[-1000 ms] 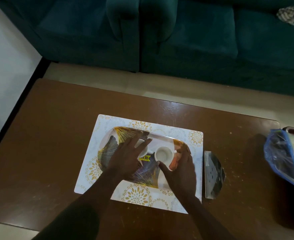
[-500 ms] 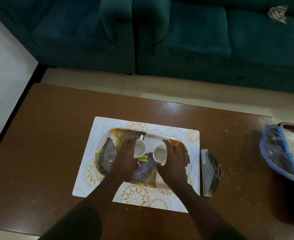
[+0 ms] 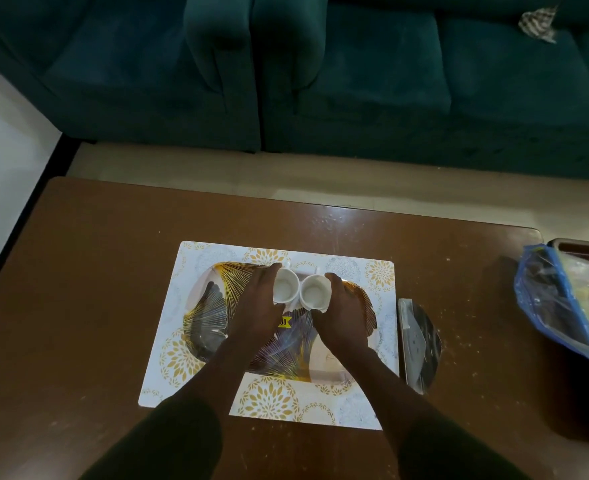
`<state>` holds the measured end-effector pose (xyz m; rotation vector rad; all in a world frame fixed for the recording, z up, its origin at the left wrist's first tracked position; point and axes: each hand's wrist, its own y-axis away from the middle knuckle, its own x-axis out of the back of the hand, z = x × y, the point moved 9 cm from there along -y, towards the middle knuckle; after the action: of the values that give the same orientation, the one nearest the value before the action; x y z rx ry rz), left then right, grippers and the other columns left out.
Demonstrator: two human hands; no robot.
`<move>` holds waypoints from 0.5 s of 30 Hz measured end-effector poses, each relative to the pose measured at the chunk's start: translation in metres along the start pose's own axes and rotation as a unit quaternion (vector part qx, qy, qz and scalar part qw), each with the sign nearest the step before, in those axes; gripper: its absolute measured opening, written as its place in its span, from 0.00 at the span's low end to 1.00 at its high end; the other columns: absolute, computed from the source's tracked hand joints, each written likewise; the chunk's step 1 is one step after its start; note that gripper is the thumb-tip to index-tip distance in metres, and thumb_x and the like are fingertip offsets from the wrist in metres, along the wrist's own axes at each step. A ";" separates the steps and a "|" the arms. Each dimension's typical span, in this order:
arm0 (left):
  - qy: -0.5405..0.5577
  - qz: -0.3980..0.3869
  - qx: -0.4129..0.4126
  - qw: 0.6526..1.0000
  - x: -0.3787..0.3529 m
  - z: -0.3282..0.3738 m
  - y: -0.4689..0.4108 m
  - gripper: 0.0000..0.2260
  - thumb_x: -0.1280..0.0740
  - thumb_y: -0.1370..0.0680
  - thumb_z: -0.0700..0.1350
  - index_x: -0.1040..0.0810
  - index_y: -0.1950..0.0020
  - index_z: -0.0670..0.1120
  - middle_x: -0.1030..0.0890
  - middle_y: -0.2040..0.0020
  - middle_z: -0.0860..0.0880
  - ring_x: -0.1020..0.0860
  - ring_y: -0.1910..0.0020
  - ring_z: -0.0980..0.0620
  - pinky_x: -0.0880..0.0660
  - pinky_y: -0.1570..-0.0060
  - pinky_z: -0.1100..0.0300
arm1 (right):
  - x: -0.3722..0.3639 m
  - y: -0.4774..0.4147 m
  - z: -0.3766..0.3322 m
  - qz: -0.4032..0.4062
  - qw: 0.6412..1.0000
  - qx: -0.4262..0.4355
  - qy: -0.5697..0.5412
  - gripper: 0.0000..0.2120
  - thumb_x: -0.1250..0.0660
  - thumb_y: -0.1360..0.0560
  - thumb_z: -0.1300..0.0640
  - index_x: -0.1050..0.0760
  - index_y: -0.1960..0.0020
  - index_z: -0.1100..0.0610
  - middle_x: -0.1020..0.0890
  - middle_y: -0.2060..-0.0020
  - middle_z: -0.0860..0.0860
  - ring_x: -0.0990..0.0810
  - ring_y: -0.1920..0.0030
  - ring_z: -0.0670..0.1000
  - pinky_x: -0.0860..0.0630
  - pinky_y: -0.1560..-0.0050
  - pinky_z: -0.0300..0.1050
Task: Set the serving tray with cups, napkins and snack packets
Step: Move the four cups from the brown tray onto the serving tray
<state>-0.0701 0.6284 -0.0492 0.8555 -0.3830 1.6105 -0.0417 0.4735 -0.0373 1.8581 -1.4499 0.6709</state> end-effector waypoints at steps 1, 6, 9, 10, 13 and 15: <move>0.001 0.001 -0.001 1.000 0.000 0.000 0.000 0.27 0.27 0.26 0.43 0.30 0.28 0.43 0.26 0.31 0.43 0.27 0.33 0.45 0.27 0.35 0.47 | 0.000 0.000 0.001 0.001 1.000 0.001 0.001 0.21 0.28 0.28 0.53 0.27 0.38 0.58 0.17 0.46 0.52 0.18 0.48 0.51 0.23 0.46 0.45; -0.006 0.000 0.003 1.000 -0.001 -0.002 0.000 0.29 0.26 0.27 0.42 0.32 0.27 0.43 0.27 0.30 0.42 0.28 0.32 0.44 0.28 0.34 0.48 | -0.001 -0.001 0.004 0.011 1.000 0.003 -0.002 0.21 0.28 0.28 0.52 0.27 0.39 0.57 0.17 0.47 0.52 0.18 0.49 0.51 0.26 0.48 0.41; -0.023 -0.020 0.001 1.000 -0.004 -0.005 0.000 0.34 0.26 0.27 0.44 0.36 0.24 0.45 0.31 0.27 0.42 0.29 0.30 0.43 0.27 0.35 0.48 | -0.003 -0.001 0.004 0.006 1.000 0.006 0.005 0.24 0.26 0.30 0.52 0.28 0.38 0.57 0.17 0.46 0.52 0.18 0.48 0.51 0.28 0.49 0.39; -0.036 -0.028 0.001 0.999 -0.005 -0.006 0.001 0.37 0.25 0.27 0.46 0.39 0.23 0.46 0.34 0.26 0.41 0.30 0.29 0.42 0.26 0.35 0.47 | -0.003 -0.001 0.005 0.002 1.000 0.006 0.006 0.26 0.25 0.31 0.51 0.28 0.37 0.57 0.18 0.45 0.52 0.19 0.47 0.51 0.28 0.49 0.39; -0.098 -0.045 -0.003 0.994 -0.006 -0.009 0.003 0.45 0.23 0.31 0.53 0.45 0.21 0.48 0.43 0.21 0.40 0.37 0.25 0.39 0.28 0.34 0.44 | 0.000 0.001 0.010 -0.014 1.000 -0.011 0.018 0.36 0.24 0.33 0.48 0.35 0.30 0.55 0.21 0.39 0.52 0.21 0.40 0.53 0.25 0.41 0.48; -0.124 -0.044 -0.011 0.991 -0.001 -0.007 0.003 0.49 0.23 0.33 0.57 0.47 0.20 0.49 0.45 0.20 0.40 0.38 0.24 0.38 0.29 0.35 0.42 | 0.007 0.001 0.014 -0.021 0.999 -0.021 0.015 0.42 0.24 0.35 0.44 0.38 0.27 0.53 0.24 0.34 0.52 0.25 0.35 0.55 0.28 0.36 0.55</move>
<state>-0.0746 0.6318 -0.0538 1.0446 -0.5290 1.4206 -0.0411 0.4578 -0.0405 1.8336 -1.3922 0.6388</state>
